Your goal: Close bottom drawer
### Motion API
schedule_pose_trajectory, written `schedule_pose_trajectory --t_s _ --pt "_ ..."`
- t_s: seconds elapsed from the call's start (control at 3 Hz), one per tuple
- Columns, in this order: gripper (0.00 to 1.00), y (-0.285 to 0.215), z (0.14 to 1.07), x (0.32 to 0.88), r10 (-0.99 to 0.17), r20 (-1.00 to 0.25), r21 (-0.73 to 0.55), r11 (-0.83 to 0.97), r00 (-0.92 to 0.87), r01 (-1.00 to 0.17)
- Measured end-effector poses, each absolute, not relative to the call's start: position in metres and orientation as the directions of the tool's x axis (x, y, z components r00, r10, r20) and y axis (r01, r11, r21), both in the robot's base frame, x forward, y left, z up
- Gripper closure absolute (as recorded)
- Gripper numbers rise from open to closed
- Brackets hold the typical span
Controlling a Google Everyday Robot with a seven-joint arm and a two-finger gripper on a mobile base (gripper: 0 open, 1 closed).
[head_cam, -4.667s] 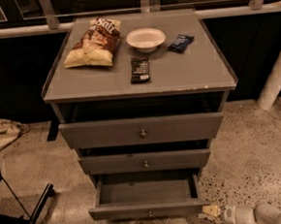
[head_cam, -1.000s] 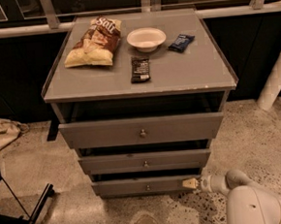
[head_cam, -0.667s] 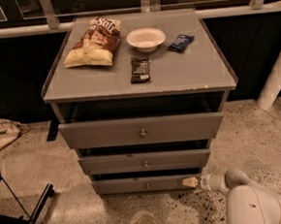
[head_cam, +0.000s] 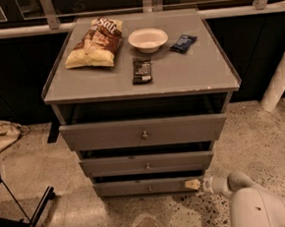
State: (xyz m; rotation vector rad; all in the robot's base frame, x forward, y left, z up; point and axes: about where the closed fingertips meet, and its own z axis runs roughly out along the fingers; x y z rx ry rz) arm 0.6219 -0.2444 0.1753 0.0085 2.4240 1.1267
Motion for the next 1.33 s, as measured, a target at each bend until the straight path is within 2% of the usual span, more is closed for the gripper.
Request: schedule_pose_trajectory --t_s 0.33,0.67,1.0,1.33 --pt "1.00 -0.257 0.159 0.582 0.164 -0.296 0.745 0.657 -0.941 -0.120" --pt "1.00 -0.288 0.162 0.541 0.221 -0.240 0.762 0.646 -0.945 -0.042" --pt "0.82 -0.292 0.158 0.529 0.233 -0.224 0.767 0.641 -0.946 -0.024" --pt "0.59 -0.292 0.158 0.529 0.233 -0.224 0.767 0.641 -0.946 -0.024"
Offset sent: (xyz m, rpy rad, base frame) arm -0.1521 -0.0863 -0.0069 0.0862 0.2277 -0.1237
